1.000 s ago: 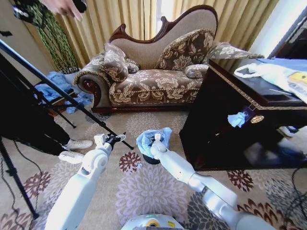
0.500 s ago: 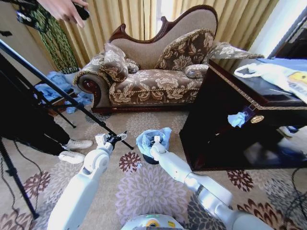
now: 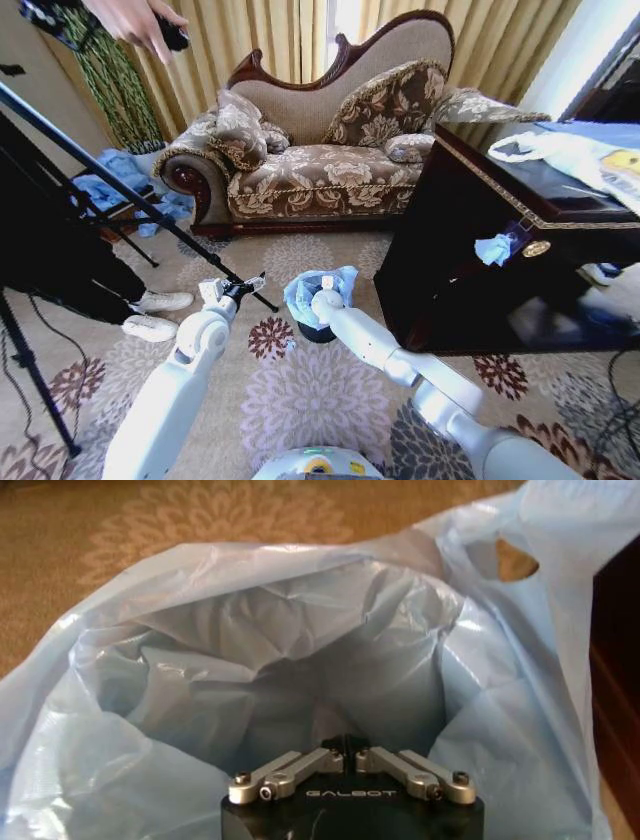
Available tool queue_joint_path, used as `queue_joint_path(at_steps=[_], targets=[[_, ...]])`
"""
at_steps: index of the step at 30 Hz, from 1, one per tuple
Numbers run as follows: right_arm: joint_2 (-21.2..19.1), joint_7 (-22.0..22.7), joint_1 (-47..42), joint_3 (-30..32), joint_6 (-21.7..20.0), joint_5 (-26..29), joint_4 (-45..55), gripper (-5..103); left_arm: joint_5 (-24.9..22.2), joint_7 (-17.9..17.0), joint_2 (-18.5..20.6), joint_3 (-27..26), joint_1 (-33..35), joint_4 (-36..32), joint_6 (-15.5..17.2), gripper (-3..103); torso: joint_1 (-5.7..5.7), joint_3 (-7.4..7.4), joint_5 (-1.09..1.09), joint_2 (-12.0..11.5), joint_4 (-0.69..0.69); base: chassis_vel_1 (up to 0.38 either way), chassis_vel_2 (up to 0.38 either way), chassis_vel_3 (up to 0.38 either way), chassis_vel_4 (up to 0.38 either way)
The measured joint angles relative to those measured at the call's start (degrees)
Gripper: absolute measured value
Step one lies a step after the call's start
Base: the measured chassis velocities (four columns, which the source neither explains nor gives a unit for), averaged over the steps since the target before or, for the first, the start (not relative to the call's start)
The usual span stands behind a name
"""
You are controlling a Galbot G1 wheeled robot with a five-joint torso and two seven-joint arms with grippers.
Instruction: Place a garbage bag over the trash bin.
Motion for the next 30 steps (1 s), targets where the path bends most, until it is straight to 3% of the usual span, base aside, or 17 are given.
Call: queue_joint_path(at_steps=[5,20,30], targets=[[0.6,0.2,0.9,-0.2,-0.6,2.6,-1.3,0,0.4,0.5,-0.2,-0.4,0.6,0.0,-0.5,100,0.00,0.00,0.00,0.0,0.00,0.000,0.000,0.000,0.000],[3.6,-3.7,1.5,0.6,0.7,2.5,-4.6,0,0.8,1.3,-0.9,-1.1,1.3,0.3,-1.8,100,0.00,0.00,-0.01,0.0,0.01,0.000,0.000,0.000,0.000],[2.1,-5.5,2.1,0.0,2.5,-3.9,-4.9,0,0.9,2.1,-0.8,-1.5,2.0,0.3,-3.7,100,0.00,0.00,0.00,0.0,0.00,0.000,0.000,0.000,0.000]])
